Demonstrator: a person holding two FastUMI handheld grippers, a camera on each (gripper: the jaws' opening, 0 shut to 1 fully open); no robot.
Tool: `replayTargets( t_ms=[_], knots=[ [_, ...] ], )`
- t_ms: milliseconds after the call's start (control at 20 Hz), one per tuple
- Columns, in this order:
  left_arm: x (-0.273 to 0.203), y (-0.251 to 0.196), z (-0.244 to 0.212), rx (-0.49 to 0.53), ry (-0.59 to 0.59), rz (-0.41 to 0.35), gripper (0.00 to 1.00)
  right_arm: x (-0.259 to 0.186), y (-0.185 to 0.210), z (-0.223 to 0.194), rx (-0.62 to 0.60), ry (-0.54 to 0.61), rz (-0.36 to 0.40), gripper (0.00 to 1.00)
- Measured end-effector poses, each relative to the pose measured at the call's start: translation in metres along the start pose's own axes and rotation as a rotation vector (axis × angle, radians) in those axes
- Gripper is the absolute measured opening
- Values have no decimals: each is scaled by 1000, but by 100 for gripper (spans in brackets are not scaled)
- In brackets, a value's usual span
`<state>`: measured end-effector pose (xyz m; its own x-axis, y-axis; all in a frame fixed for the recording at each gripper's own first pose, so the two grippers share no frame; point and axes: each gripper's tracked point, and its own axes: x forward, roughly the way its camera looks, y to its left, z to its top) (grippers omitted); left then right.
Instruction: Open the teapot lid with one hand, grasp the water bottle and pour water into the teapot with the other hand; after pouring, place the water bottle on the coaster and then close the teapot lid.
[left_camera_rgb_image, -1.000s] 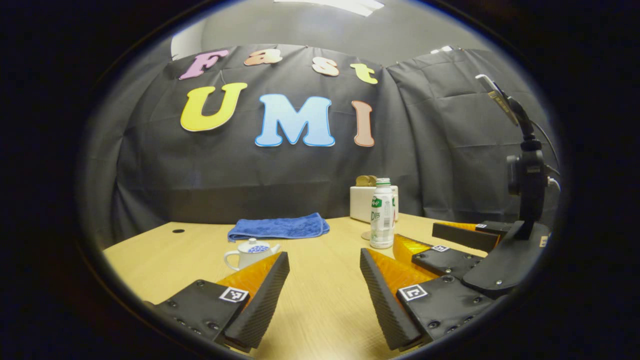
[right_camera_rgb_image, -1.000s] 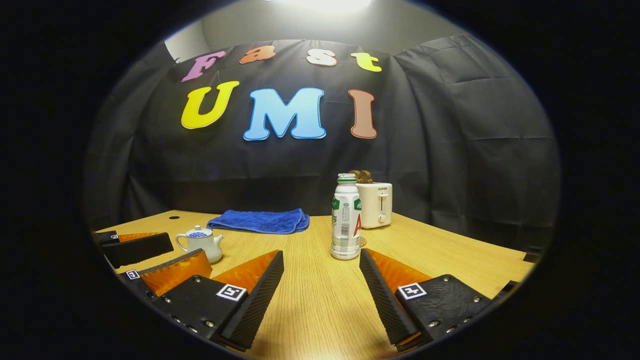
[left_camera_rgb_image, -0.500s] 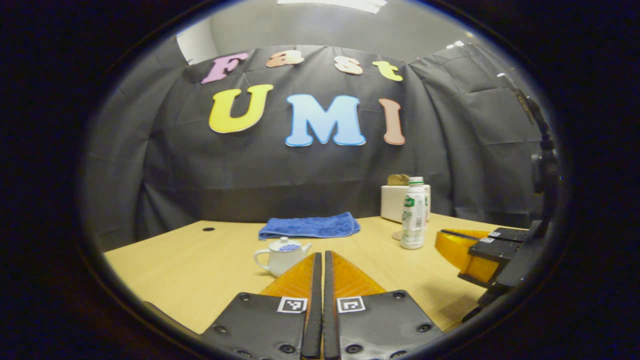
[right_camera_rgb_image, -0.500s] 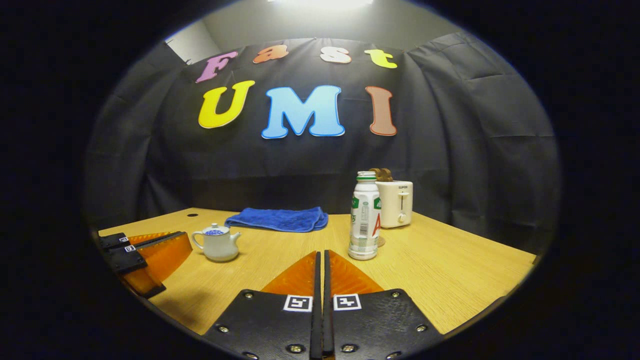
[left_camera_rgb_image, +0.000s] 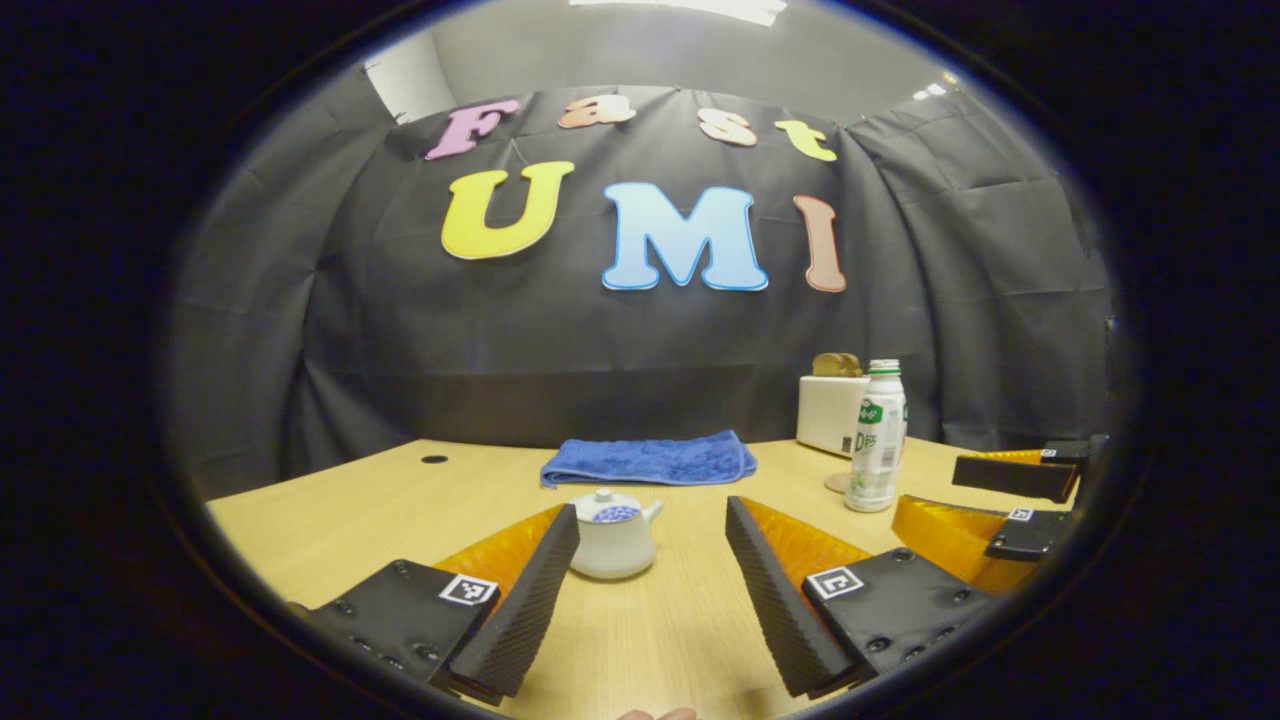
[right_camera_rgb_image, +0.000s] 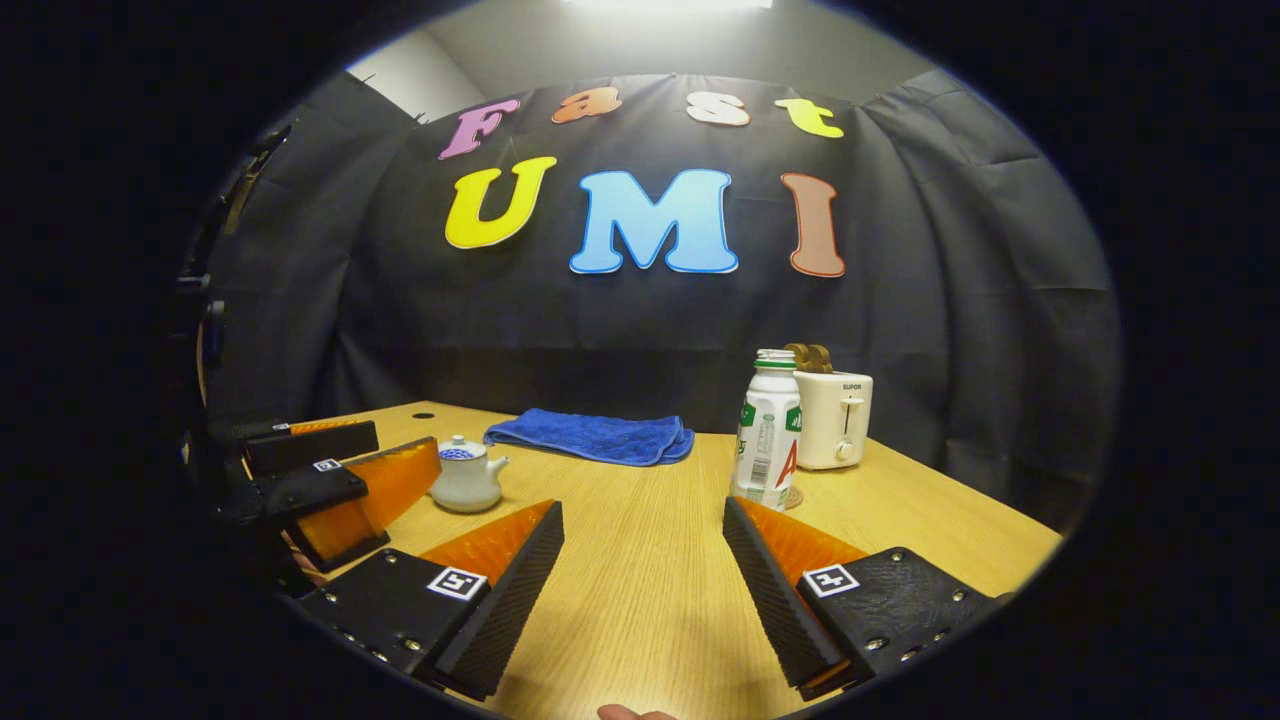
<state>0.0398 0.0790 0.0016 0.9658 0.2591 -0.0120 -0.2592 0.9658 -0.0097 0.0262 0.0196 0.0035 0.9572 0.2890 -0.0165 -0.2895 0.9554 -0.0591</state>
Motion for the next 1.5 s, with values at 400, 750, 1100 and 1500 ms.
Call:
replayTargets(
  t_ms=[400, 750, 1100, 1500],
  knots=[
    [88, 17, -8, 29, 57, -15, 100, 25, -25, 12, 22, -6, 1, 99],
    [108, 38, -19, -38, 92, 30, 95, 30, -32, 13, 58, -5, 0, 99],
    [117, 31, -29, 2, 154, 3, 58, 29, -30, 12, 54, 1, 6, 99],
    [118, 39, -30, 2, 167, 17, 24, 29, -31, 13, 65, -4, 9, 99]
  ],
)
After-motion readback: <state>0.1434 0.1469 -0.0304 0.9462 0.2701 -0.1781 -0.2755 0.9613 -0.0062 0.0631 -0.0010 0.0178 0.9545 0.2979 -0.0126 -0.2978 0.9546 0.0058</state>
